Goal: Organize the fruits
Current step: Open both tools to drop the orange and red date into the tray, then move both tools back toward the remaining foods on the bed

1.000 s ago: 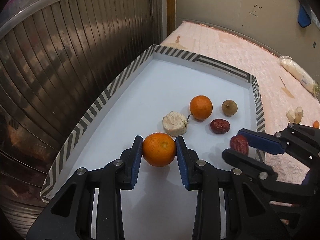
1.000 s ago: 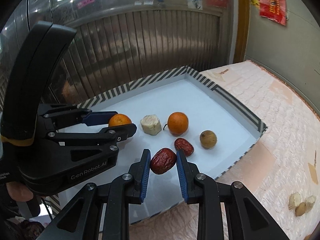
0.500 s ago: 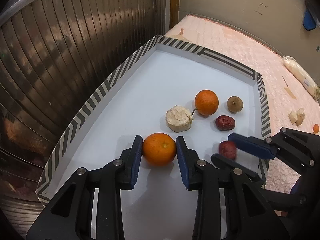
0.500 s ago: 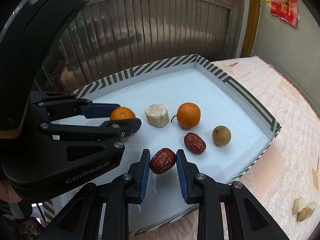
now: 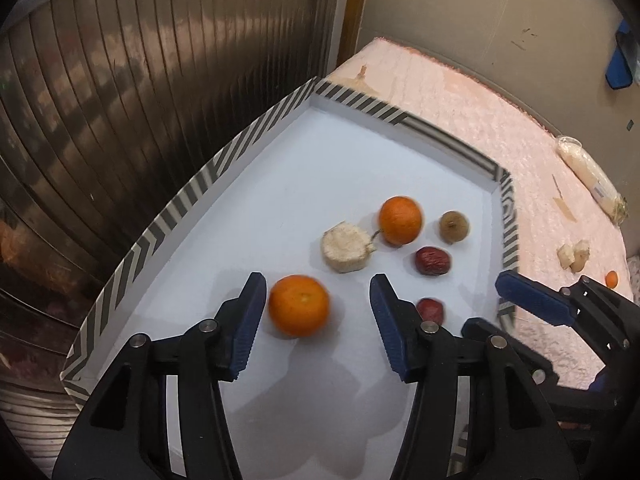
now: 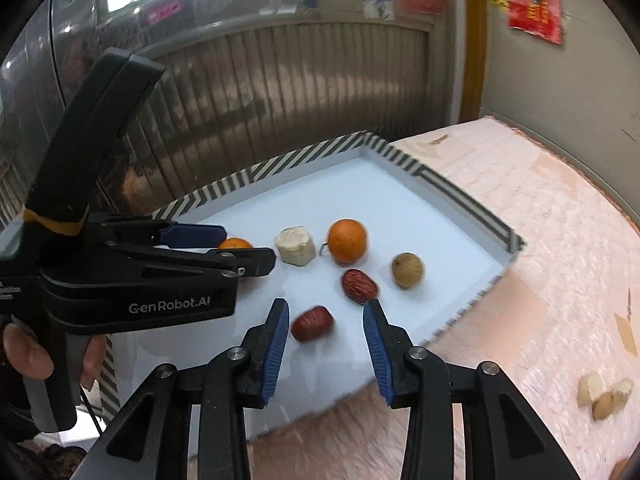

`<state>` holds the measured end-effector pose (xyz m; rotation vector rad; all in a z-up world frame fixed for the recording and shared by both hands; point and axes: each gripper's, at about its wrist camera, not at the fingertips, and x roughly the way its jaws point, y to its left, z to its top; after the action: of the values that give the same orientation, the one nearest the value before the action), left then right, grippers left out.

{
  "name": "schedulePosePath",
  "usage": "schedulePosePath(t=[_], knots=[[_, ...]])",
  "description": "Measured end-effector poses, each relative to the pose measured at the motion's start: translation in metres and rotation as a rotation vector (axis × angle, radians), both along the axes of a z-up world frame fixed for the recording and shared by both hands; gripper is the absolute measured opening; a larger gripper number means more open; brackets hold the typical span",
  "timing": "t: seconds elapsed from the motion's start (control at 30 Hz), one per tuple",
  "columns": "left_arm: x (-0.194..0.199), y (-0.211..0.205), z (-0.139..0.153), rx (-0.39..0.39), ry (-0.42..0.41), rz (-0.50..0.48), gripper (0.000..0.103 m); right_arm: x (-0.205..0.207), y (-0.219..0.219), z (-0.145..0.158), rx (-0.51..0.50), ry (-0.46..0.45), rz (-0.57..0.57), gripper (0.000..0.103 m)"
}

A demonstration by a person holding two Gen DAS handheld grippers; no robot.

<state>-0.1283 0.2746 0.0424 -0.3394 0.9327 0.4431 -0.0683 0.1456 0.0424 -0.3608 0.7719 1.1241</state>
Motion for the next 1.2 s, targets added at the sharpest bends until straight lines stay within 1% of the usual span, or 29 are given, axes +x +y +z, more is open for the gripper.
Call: schedulePosePath(t=[0.17, 0.23, 0.37, 0.6, 0.77, 0.97, 1.03, 1.1, 1.2], knots=[[0.008, -0.024, 0.017, 0.048, -0.041, -0.042, 0.054, 0.007, -0.028, 0.012, 0.064, 0.004, -0.075, 0.037], [0.012, -0.037, 0.022, 0.063, -0.055, -0.068, 0.054, 0.010, -0.040, 0.016, 0.071, -0.002, -0.100, 0.037], [0.023, -0.065, 0.031, 0.069, -0.076, -0.130, 0.054, 0.017, -0.062, 0.021, 0.076, -0.008, -0.150, 0.037], [0.052, -0.120, 0.033, 0.077, -0.080, -0.252, 0.054, 0.033, -0.117, 0.021, 0.071, -0.007, -0.262, 0.037], [0.071, -0.157, 0.028, 0.083, -0.069, -0.331, 0.054, 0.044, -0.164, 0.019, 0.063, -0.003, -0.354, 0.038], [0.091, -0.195, 0.018, 0.070, -0.042, -0.403, 0.054, 0.056, -0.224, 0.016, 0.062, 0.006, -0.455, 0.038], [0.100, -0.204, 0.012, 0.046, -0.022, -0.427, 0.054, 0.060, -0.242, 0.013, 0.054, 0.009, -0.485, 0.038], [0.109, -0.212, 0.006, 0.004, -0.006, -0.449, 0.054, 0.063, -0.257, 0.010, 0.049, 0.013, -0.507, 0.038], [0.119, -0.220, 0.001, -0.019, 0.007, -0.458, 0.054, 0.067, -0.275, 0.007, 0.063, 0.023, -0.532, 0.039]])
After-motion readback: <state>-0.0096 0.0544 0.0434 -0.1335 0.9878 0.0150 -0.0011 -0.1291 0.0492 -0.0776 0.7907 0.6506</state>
